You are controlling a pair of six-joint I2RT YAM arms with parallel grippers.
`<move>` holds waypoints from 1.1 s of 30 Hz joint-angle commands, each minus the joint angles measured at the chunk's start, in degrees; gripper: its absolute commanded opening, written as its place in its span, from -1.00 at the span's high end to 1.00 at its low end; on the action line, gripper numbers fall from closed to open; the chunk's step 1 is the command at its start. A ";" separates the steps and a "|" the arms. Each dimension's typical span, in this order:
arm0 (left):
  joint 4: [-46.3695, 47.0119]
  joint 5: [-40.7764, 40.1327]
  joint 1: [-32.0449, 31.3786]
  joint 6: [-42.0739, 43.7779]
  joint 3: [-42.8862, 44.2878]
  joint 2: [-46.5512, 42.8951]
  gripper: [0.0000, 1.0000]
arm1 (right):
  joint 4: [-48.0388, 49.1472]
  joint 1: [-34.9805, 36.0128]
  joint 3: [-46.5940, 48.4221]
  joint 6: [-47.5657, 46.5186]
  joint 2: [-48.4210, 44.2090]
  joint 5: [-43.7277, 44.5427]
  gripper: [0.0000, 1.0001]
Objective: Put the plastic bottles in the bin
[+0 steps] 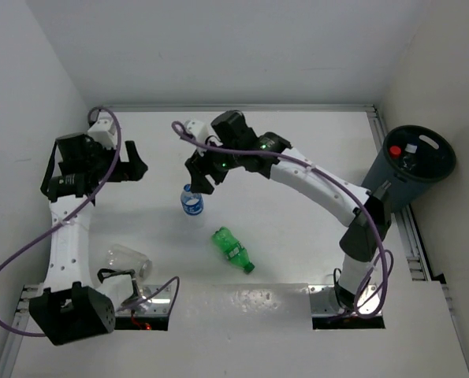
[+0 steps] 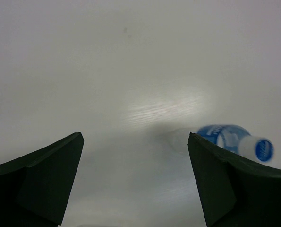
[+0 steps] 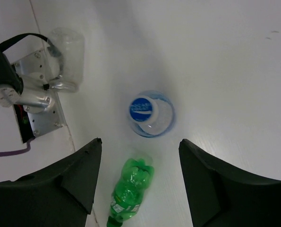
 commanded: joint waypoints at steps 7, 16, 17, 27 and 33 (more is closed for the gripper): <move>-0.64 -2.03 12.46 -5.40 1.09 7.02 -0.99 | 4.06 5.36 5.39 0.84 5.67 4.51 -0.38; -1.17 0.18 15.36 -3.02 -0.58 7.64 -0.99 | 4.33 5.71 5.84 -1.53 8.40 9.61 -0.45; -1.69 0.18 15.37 -2.42 -0.59 7.64 -0.99 | 4.41 5.80 6.19 -1.71 8.66 9.87 -0.45; -2.31 1.23 17.65 -0.12 -1.11 8.16 -0.99 | 4.07 5.62 5.32 -2.76 9.45 9.70 -0.30; -2.31 2.37 18.70 0.40 -1.11 8.70 -0.99 | 3.80 5.62 4.52 -5.31 8.84 9.52 0.36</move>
